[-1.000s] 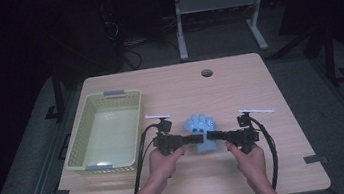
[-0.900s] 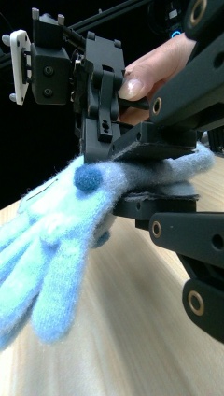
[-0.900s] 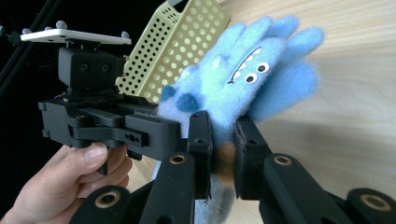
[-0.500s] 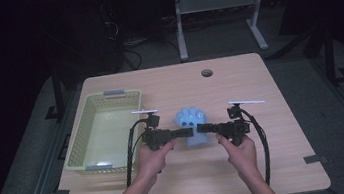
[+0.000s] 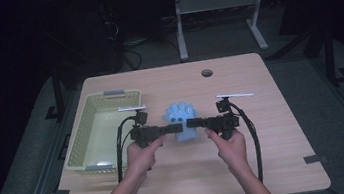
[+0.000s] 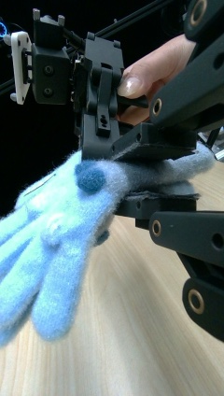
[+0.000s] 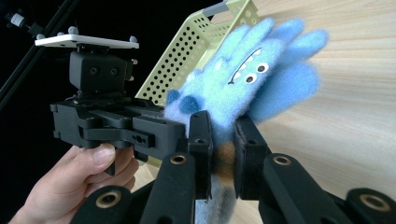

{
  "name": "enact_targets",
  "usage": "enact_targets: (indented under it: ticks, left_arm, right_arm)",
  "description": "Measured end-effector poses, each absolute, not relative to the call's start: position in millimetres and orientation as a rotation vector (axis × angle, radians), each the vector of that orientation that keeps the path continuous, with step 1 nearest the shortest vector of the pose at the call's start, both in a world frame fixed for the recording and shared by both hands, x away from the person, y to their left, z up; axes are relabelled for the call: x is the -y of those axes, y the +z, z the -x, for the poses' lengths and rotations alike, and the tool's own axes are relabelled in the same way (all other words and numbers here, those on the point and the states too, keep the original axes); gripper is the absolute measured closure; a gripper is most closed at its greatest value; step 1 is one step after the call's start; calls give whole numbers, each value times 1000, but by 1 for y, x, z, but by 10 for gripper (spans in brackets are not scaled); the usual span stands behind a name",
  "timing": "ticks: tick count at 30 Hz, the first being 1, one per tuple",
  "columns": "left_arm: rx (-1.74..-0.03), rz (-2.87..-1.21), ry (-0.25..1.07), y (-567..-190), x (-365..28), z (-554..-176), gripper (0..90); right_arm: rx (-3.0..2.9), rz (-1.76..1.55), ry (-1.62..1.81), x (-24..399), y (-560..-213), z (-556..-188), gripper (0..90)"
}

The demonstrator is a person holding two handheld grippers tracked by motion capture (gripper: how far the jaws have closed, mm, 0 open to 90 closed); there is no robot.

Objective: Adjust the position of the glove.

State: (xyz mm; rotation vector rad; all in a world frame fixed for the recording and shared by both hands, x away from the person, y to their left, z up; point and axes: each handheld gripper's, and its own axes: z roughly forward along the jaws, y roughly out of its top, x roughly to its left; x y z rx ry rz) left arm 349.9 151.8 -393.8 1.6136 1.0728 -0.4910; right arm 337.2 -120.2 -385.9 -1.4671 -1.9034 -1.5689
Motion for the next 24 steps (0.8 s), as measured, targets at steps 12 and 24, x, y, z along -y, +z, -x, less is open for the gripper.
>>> enact_targets:
  ticks: [12, 24]
  left_arm:
    - [-1080, -1608, -467, -389, -170, -351, 737]
    - [-1096, -1588, -467, -388, -182, -351, 737]
  right_arm:
    - [1914, 1435, -1563, 102, -381, -344, 797]
    - [1936, 1422, -1552, 89, -377, -348, 797]
